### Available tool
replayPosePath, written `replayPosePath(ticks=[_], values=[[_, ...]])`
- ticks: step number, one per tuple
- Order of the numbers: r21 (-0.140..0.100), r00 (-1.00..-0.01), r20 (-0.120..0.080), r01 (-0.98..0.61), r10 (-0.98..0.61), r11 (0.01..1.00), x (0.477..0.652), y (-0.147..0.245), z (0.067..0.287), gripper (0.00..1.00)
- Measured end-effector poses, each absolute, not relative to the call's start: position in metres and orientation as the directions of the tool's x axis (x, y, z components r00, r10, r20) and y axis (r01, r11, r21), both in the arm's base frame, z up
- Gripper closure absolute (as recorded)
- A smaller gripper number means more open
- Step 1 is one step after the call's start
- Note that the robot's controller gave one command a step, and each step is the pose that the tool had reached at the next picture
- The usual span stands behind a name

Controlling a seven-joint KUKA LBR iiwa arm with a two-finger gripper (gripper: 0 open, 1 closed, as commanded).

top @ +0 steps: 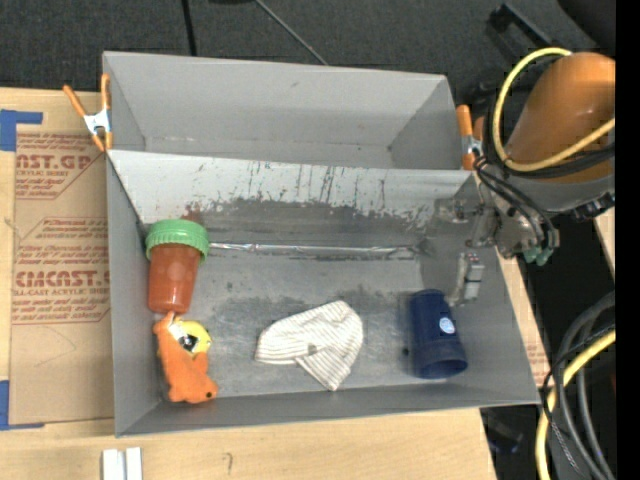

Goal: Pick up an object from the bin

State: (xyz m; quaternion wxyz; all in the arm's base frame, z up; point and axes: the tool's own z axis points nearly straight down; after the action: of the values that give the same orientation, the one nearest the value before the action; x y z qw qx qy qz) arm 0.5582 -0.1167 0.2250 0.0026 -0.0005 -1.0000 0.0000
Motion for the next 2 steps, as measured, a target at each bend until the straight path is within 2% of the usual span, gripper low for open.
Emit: replayPosePath(ticks=[1,2], values=[[-0.001,-1.0,-0.003,-0.001,-0.001,1.0,0.559,-0.116,0.23,0.0],[-0.001,-0.987,-0.004,-0.161,-0.161,0.987,0.563,-0.08,0.177,0.0]])
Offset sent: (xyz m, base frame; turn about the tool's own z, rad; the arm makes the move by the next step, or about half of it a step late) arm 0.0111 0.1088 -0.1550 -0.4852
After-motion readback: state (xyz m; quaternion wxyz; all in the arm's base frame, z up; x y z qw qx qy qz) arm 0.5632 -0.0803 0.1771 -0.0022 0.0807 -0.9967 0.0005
